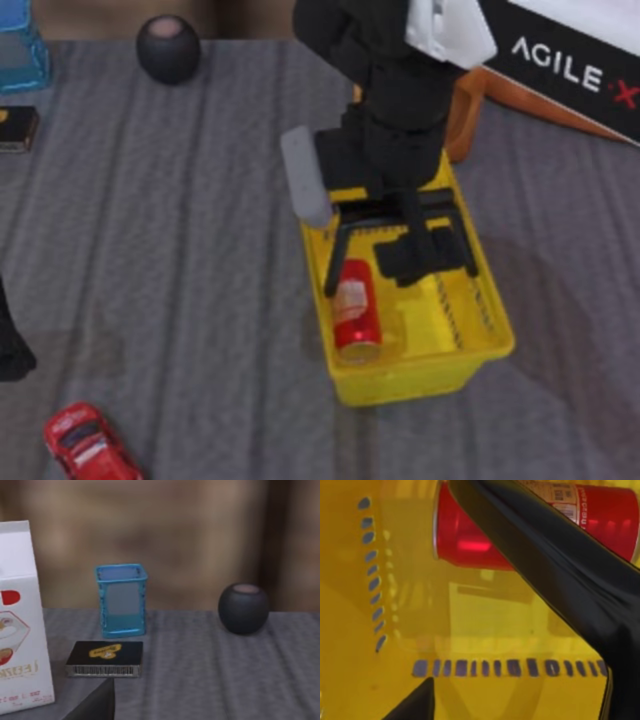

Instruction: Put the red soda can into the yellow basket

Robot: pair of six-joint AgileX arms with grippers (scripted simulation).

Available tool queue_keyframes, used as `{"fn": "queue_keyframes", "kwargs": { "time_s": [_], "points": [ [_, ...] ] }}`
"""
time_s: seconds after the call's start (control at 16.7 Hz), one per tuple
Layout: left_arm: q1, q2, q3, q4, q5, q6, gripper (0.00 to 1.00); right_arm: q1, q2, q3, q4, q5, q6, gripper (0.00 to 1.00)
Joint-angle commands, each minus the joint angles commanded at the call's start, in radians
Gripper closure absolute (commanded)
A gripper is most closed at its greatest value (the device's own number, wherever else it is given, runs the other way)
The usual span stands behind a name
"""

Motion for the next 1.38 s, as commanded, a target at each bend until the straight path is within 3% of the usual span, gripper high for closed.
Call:
{"fn": "queue_keyframes", "kwargs": {
  "time_s": [0.06, 0.84, 1.38],
  "points": [
    [0.0, 0.0, 0.0, 0.0, 0.0, 0.0, 0.0, 0.0, 0.0, 0.0, 0.0, 0.0, 0.0, 0.0],
    [0.0, 0.0, 0.0, 0.0, 0.0, 0.0, 0.0, 0.0, 0.0, 0.0, 0.0, 0.0, 0.0, 0.98],
    [0.0, 0.0, 0.0, 0.0, 0.0, 0.0, 0.0, 0.0, 0.0, 0.0, 0.0, 0.0, 0.0, 1.0]
  ]
}}
